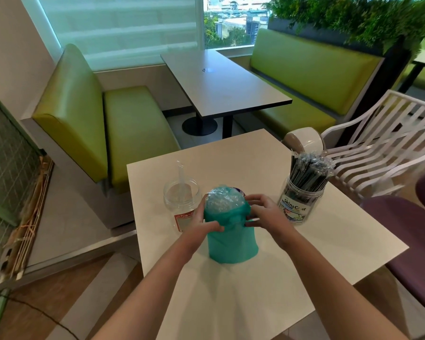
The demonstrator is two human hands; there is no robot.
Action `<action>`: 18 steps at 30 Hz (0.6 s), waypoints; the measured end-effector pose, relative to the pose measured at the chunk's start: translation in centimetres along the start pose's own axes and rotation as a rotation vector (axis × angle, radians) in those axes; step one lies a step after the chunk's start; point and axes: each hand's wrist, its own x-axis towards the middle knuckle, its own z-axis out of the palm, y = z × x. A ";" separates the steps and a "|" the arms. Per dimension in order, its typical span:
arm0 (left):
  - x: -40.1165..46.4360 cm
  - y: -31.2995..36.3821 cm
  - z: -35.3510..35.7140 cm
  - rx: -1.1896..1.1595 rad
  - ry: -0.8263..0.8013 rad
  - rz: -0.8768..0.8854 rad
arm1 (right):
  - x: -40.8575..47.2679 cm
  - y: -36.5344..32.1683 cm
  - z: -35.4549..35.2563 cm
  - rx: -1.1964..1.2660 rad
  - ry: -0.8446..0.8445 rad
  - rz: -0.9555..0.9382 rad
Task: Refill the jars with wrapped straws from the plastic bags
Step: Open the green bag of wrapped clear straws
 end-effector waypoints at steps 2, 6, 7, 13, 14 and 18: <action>0.2 -0.2 0.0 -0.007 -0.004 -0.004 | -0.8 0.1 -0.1 -0.135 -0.020 -0.118; 0.4 0.0 0.3 -0.061 -0.010 -0.019 | -1.4 0.7 -0.3 -0.423 -0.058 -0.290; 0.5 0.2 0.5 -0.084 -0.006 -0.030 | -1.3 0.7 -0.4 -0.444 -0.059 -0.313; 1.2 0.3 0.7 0.015 0.007 -0.058 | -0.4 1.2 0.1 -0.477 0.056 -0.476; 1.3 0.1 0.6 0.035 0.003 -0.055 | -0.4 1.4 0.3 -0.463 0.085 -0.498; 2.1 -1.0 0.6 0.144 0.070 -0.028 | -0.6 2.3 0.9 -0.386 0.112 -0.502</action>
